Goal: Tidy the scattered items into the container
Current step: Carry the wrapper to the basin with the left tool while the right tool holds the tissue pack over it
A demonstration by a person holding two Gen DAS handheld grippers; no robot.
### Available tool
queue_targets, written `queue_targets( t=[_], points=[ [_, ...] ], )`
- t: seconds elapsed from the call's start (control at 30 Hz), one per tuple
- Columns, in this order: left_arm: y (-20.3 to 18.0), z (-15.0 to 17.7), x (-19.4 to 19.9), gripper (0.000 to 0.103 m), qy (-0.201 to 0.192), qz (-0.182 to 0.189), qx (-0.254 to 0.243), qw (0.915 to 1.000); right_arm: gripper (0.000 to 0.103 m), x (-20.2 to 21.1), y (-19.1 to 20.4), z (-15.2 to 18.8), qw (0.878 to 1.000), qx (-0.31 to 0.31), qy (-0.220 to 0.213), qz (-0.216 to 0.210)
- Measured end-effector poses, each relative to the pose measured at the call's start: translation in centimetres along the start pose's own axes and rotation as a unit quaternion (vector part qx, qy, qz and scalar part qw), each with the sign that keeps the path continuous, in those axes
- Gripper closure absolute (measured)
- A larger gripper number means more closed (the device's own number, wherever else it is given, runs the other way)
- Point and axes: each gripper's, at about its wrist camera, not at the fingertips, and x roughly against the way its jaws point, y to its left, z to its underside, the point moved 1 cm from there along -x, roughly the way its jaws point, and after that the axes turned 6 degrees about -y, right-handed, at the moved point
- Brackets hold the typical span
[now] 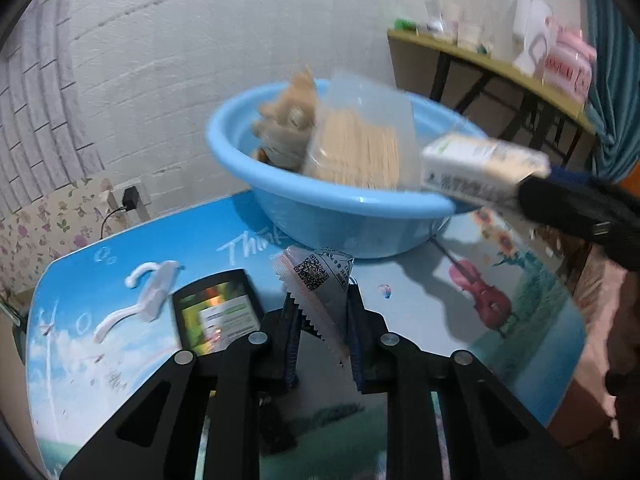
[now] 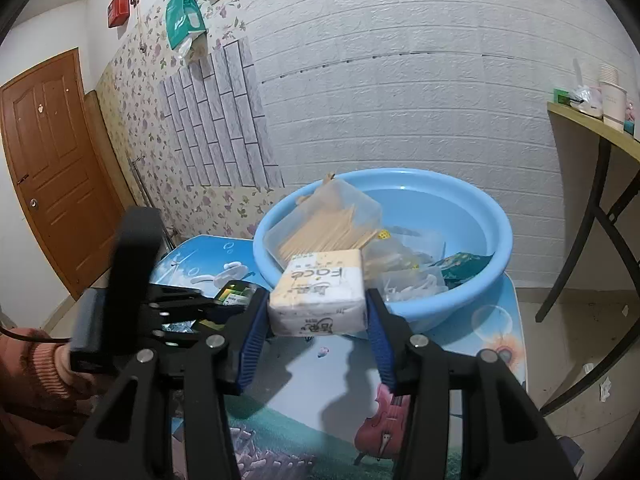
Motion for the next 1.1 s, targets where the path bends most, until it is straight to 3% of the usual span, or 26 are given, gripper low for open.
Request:
queue_targets(
  t=[0.2,0.5,1.1],
  points=[
    [1.1,-1.4,3.8,0.084,-0.041,-0.009,0.016,0.9990,0.057,0.0,-0.1,-0.1,1.000,0.001,-0.002,0.002],
    [1.5,-3.7,2.3,0.084,-0.052,-0.002,0.012,0.9986,0.057,-0.4,-0.4,-0.2,1.000,0.001,0.001,0.007],
    [1.1,-7.7,4.7,0.088,-0.119,0.004,0.009,0.9928,0.057,-0.8,-1.3,-0.5,1.000,-0.016,-0.004,-0.008]
  ],
)
